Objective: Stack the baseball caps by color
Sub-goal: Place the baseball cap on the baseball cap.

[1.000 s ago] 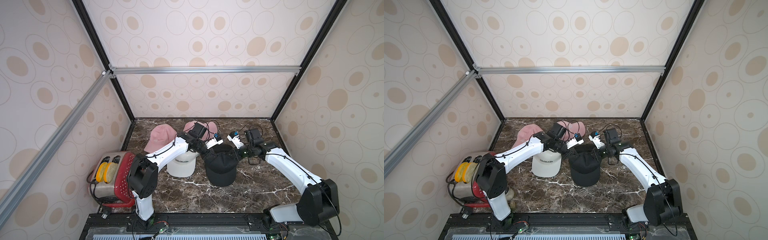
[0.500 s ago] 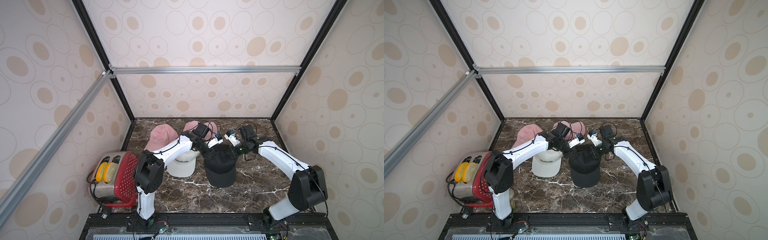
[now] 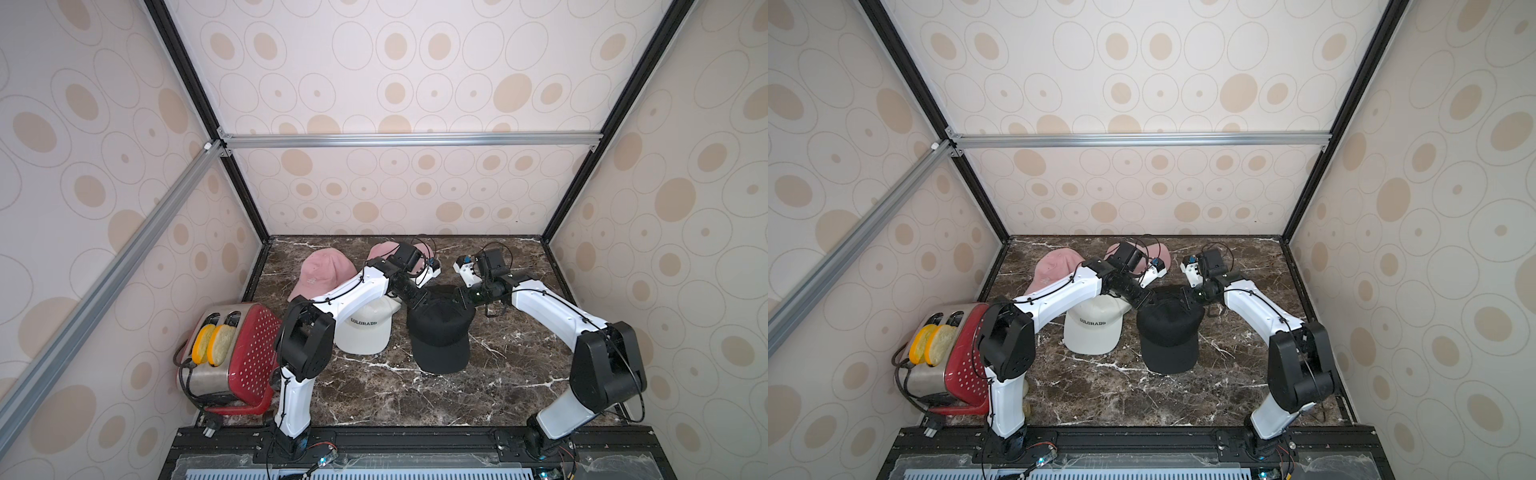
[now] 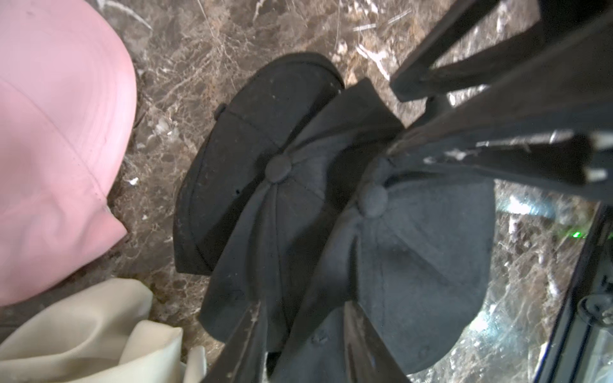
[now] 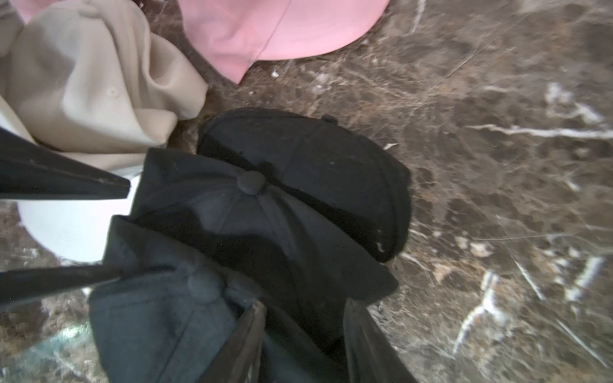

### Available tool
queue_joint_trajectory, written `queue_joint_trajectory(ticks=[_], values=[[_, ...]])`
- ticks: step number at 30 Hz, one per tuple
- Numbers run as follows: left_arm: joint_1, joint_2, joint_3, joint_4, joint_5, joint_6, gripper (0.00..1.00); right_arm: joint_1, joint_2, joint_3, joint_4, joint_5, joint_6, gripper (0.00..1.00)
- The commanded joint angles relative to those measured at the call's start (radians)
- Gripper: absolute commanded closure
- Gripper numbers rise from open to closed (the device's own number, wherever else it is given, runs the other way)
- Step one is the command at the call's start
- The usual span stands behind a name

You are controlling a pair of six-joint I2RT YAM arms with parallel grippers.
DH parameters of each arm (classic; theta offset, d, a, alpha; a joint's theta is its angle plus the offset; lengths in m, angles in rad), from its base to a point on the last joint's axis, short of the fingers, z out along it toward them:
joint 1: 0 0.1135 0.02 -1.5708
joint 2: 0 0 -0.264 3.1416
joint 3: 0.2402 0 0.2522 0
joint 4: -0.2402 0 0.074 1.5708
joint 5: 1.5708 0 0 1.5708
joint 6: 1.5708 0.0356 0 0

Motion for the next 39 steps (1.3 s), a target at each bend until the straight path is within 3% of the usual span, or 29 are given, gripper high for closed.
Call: queue_joint_trajectory(ticks=[1,3,5,7,14,17,22,28,32,39], values=[[0.000,-0.088,-0.015,0.074,0.006,-0.068,0.44,-0.003,-0.130,-0.072,0.111,0.143,0.075,0.43],[0.001,-0.118,-0.030,0.095,0.013,-0.083,0.35,-0.003,-0.200,-0.120,0.141,0.178,0.084,0.32],[-0.001,-0.141,-0.038,0.100,0.035,-0.089,0.16,-0.002,-0.268,-0.179,0.158,0.188,0.089,0.00],[-0.002,-0.152,-0.046,0.106,0.055,-0.081,0.01,-0.002,-0.332,-0.237,0.161,0.184,0.094,0.00],[-0.005,-0.091,0.036,-0.066,0.231,0.020,0.01,-0.001,-0.635,-0.484,0.167,0.032,0.095,0.00],[-0.008,-0.094,0.022,-0.059,0.228,0.032,0.01,-0.001,-0.700,-0.552,0.159,-0.082,0.127,0.00],[-0.007,0.032,0.160,-0.082,0.041,-0.058,0.01,0.000,-0.710,-0.662,0.222,-0.235,0.205,0.00],[-0.007,0.208,0.359,-0.142,0.007,-0.120,0.01,0.019,-0.708,-0.728,0.202,-0.368,0.288,0.00],[0.004,0.273,0.423,-0.146,-0.027,-0.174,0.01,0.040,-0.697,-0.754,0.107,-0.389,0.329,0.00],[0.009,0.333,0.452,-0.148,0.051,-0.199,0.01,0.116,-0.715,-0.813,0.120,-0.382,0.362,0.00]])
